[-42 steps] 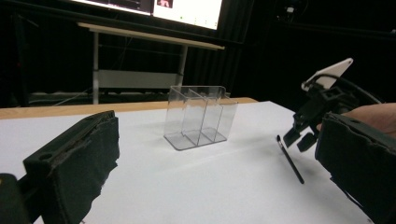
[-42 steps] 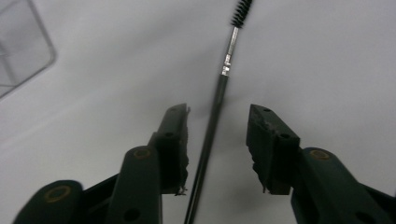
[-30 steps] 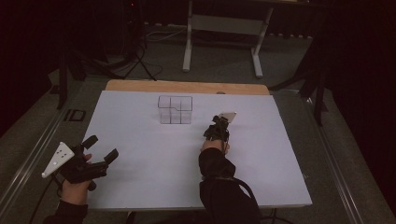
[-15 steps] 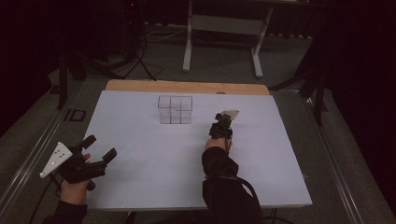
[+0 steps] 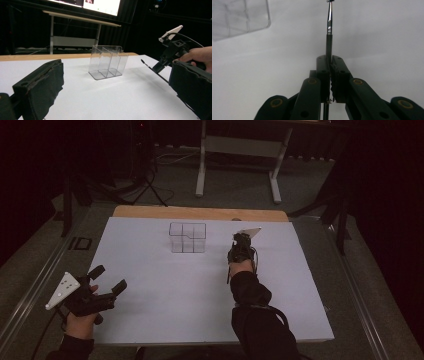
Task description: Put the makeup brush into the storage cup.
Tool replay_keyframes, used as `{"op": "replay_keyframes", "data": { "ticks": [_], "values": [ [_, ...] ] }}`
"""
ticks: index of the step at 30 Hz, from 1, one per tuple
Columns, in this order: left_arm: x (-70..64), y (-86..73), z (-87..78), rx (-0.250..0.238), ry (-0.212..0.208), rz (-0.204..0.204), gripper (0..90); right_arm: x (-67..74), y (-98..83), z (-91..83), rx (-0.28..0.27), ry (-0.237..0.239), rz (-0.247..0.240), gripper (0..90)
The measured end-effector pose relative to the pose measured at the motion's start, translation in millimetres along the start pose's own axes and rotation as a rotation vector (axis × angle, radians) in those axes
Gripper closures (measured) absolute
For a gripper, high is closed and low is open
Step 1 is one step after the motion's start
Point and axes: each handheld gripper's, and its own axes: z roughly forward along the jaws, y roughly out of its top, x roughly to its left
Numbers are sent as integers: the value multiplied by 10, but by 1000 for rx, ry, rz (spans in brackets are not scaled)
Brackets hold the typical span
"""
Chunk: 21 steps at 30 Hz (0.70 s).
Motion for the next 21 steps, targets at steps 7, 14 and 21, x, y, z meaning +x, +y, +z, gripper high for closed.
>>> {"op": "replay_keyframes", "data": {
  "ticks": [7, 14, 21],
  "values": [
    [-15, -12, 22, 17, -11, 12, 3, -56, -62, 36, -5, 68, -85, 854],
    [-31, -27, 39, 29, -17, 11, 3, -118, -162, -25, -49, 125, -228, 854],
    [-43, -46, 64, 46, -22, 3, 3, -360, -190, -128, -95, 199, -286, 854]
  ]
}}
